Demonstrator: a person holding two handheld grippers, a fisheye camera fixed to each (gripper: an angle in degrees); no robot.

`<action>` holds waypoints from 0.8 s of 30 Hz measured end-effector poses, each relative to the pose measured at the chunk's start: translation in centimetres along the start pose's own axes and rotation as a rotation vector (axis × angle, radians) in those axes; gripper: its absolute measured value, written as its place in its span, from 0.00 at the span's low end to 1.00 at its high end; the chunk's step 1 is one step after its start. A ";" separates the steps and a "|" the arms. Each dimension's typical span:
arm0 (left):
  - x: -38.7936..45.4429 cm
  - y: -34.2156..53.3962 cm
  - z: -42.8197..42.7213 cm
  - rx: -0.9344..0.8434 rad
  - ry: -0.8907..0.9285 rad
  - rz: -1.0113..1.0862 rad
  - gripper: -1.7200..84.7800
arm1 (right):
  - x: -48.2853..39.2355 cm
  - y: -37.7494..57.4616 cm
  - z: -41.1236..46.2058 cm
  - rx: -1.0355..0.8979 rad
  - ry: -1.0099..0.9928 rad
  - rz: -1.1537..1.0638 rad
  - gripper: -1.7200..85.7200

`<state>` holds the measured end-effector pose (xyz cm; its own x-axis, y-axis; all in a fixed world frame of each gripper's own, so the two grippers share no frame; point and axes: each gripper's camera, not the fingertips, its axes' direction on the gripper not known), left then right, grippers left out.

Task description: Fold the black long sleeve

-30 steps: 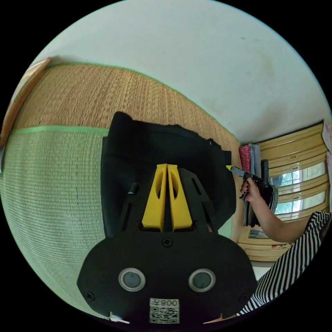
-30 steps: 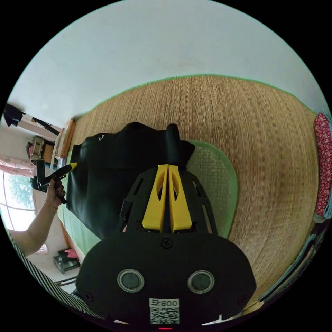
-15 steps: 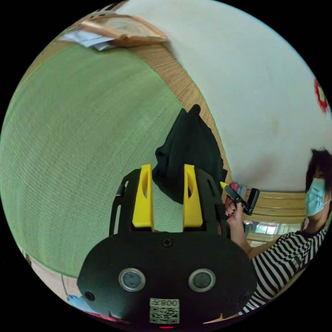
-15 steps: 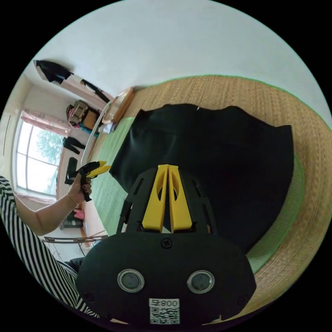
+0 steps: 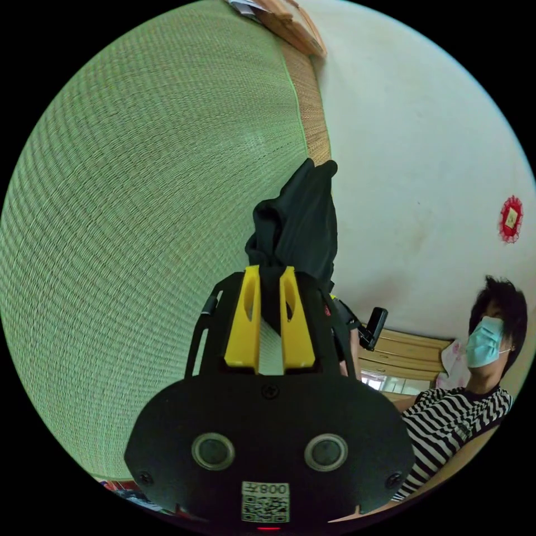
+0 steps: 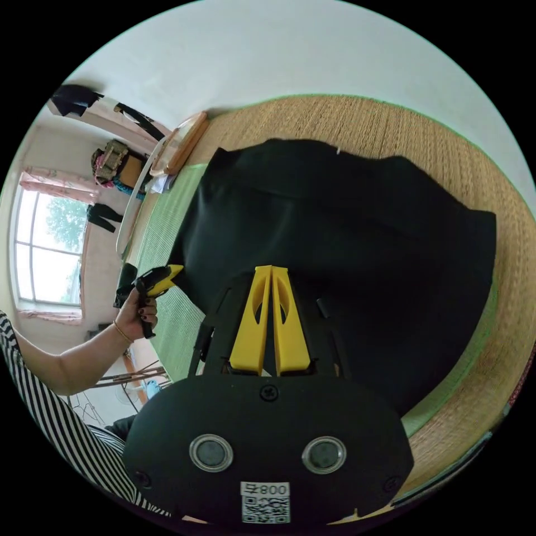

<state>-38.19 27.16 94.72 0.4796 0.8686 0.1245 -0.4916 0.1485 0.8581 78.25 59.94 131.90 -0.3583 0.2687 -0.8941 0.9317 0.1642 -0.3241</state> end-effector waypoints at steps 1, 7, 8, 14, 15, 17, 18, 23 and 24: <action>0.0 0.5 -0.1 -0.001 -0.008 0.016 0.09 | -0.2 -0.9 -0.8 0.043 0.006 -0.002 0.02; 1.0 3.2 -0.2 -0.001 0.010 0.086 0.08 | 2.0 -8.3 0.1 0.083 0.138 0.088 0.02; 1.2 3.8 -0.1 -0.005 0.029 0.103 0.07 | 2.4 -9.0 1.0 0.046 0.143 0.103 0.02; 2.6 6.7 1.0 -0.037 0.023 0.164 0.07 | 2.6 -11.1 2.4 -0.010 0.151 0.089 0.02; 2.7 7.0 1.2 -0.041 0.020 0.170 0.07 | 2.0 -10.5 1.3 0.023 0.138 0.079 0.02; 3.3 8.2 2.0 -0.050 0.011 0.191 0.07 | 0.8 -8.7 -0.5 0.074 0.084 0.056 0.02; 3.4 8.4 2.2 -0.052 0.008 0.196 0.07 | -0.2 -7.1 -1.2 0.083 0.036 0.039 0.02; 5.7 11.2 4.7 -0.079 0.017 0.258 0.07 | -2.0 -2.5 4.1 -0.155 0.031 0.032 0.02; 6.2 11.5 5.2 -0.092 0.012 0.273 0.07 | -1.6 -2.4 5.0 -0.148 0.030 0.040 0.02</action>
<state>-37.11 31.76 107.94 0.3121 0.8877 0.3387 -0.6659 -0.0499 0.7444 76.89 54.39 132.55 -0.3247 0.3054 -0.8952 0.9270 0.2905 -0.2372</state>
